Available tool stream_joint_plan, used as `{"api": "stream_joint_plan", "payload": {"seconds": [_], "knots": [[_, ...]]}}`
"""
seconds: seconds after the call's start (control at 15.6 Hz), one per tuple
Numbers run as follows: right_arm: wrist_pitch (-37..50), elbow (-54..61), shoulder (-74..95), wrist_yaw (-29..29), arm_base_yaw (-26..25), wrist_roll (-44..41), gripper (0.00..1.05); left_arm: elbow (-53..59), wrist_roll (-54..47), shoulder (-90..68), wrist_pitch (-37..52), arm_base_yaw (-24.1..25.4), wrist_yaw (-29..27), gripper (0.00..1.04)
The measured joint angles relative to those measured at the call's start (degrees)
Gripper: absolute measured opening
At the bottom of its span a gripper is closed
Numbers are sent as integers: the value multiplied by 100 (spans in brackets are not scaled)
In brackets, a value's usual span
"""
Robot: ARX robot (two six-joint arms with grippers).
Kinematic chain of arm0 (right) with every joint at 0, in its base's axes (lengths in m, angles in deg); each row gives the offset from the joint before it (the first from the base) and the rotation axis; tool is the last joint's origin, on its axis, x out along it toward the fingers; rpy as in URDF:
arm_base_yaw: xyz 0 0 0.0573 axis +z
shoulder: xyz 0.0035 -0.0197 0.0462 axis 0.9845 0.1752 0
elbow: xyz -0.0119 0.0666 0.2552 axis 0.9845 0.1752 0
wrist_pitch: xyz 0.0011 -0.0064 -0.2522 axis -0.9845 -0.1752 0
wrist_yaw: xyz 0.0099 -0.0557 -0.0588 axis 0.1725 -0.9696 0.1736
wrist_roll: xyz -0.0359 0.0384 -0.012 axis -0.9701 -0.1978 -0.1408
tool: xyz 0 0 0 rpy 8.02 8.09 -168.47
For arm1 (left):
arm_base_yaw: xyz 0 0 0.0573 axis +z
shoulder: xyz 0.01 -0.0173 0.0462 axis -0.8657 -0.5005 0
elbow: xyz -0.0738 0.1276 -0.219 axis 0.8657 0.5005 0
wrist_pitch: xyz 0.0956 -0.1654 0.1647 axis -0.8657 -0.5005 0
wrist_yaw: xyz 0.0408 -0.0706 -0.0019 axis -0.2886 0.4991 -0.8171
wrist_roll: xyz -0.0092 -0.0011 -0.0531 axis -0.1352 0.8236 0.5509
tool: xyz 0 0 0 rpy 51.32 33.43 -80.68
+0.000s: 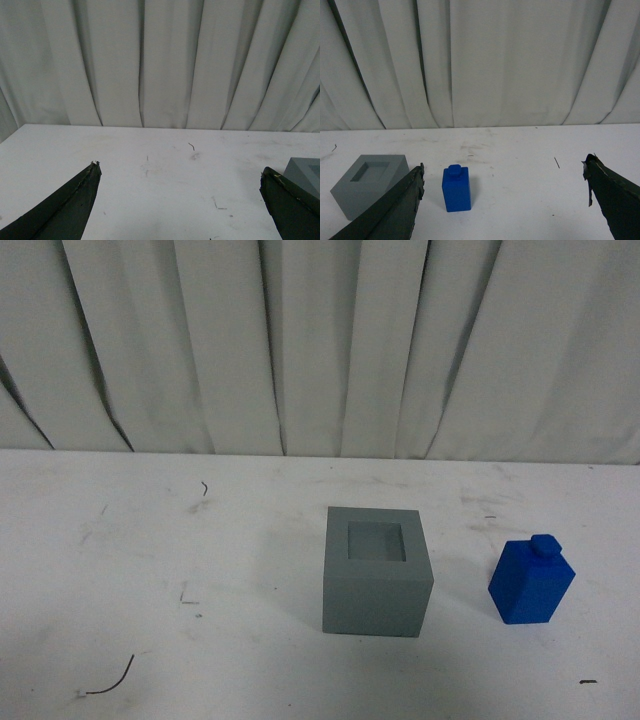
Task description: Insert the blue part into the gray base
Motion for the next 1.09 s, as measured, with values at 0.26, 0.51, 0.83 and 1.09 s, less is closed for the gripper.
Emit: {"api": "stream_joint_plan", "payload": {"seconds": [0.26,0.51,0.83,1.09], "knots": [[0,0,0,0,0,0,98,0,0,0,0,0,0,98],[0,0,0,0,0,0,98,0,0,0,0,0,0,98],[1755,-33,1464,684,-765,-20,98,0,0,0,0,0,0,98],[5407,-1762,5786,1132,-1318,-564,98,0,0,0,0,0,0,98]]}}
